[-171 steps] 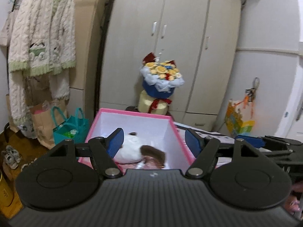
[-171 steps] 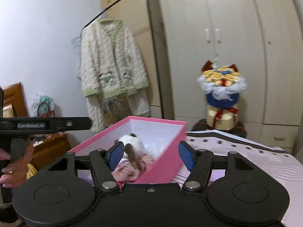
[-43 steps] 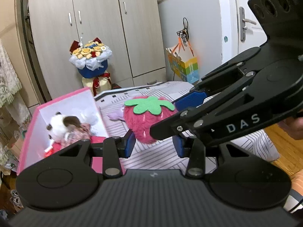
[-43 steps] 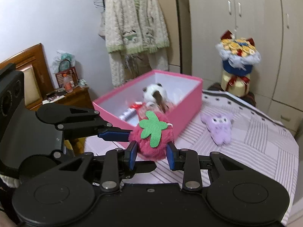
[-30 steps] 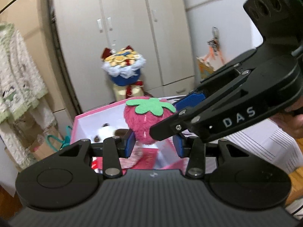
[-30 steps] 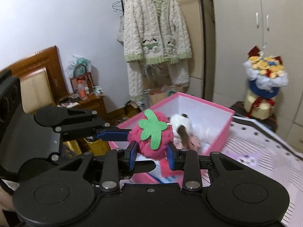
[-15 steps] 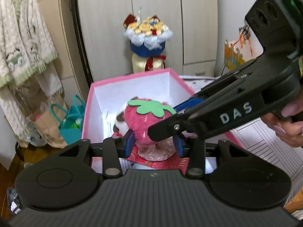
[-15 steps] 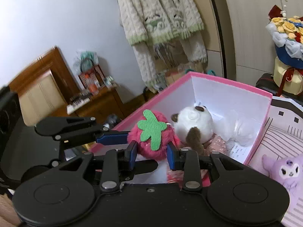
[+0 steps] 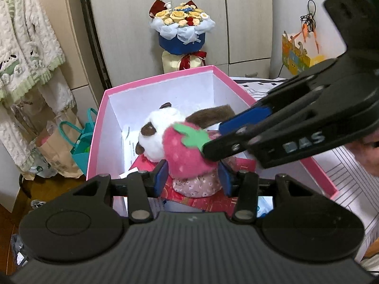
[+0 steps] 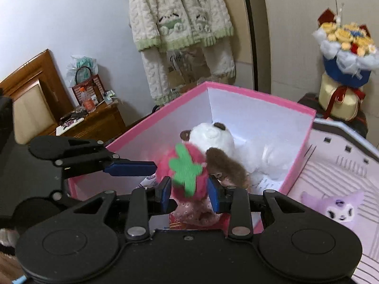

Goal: Organize soft objects
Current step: 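Lift the strawberry plush with the right tool and drop it into the pink box, then move the left tool to the purple plush doll on the bed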

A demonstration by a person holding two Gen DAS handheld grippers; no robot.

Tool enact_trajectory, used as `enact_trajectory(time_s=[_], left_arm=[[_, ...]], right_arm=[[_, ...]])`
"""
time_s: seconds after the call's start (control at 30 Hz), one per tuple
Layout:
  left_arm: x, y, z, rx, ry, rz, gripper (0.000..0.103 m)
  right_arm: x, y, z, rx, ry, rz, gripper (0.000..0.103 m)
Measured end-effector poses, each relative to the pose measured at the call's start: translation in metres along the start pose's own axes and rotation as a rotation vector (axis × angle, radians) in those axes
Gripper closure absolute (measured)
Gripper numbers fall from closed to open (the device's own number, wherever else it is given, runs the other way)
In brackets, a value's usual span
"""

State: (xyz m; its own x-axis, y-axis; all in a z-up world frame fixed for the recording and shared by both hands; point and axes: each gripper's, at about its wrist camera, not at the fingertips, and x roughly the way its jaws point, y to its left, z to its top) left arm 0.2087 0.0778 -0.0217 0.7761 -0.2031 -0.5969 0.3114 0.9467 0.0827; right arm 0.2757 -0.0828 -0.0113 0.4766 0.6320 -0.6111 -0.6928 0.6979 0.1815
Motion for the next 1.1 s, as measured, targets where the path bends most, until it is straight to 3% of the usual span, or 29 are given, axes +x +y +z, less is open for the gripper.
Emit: enact_trajectory(time_s=[0.27,0.33,0.67,0.9,1.1], left_arm=[[-0.043,-0.005,0.002,-0.025,-0.055,-0.008,0.050],[-0.057,-0.007,0.003,-0.032,-0.076,-0.018,0.047],[-0.115,-0.038,0.011,-0.055,-0.148,-0.156,0.041],[-0.114,-0.074,0.022,-0.069,-0.173,-0.235,0.040],[-0.083,-0.100,0.038,-0.107,-0.135,-0.280,0.037]], right_arm=[[-0.069,0.003,-0.011,-0.007,-0.104,-0.077,0.058],[-0.085,0.004,-0.017,-0.005,-0.125,-0.103,0.052],[-0.156,-0.005,-0.057,0.014,-0.186,-0.221,0.037],[-0.179,-0.005,-0.086,-0.036,-0.233,-0.278,0.023],[-0.173,-0.015,-0.101,-0.109,-0.181,-0.383,0.020]])
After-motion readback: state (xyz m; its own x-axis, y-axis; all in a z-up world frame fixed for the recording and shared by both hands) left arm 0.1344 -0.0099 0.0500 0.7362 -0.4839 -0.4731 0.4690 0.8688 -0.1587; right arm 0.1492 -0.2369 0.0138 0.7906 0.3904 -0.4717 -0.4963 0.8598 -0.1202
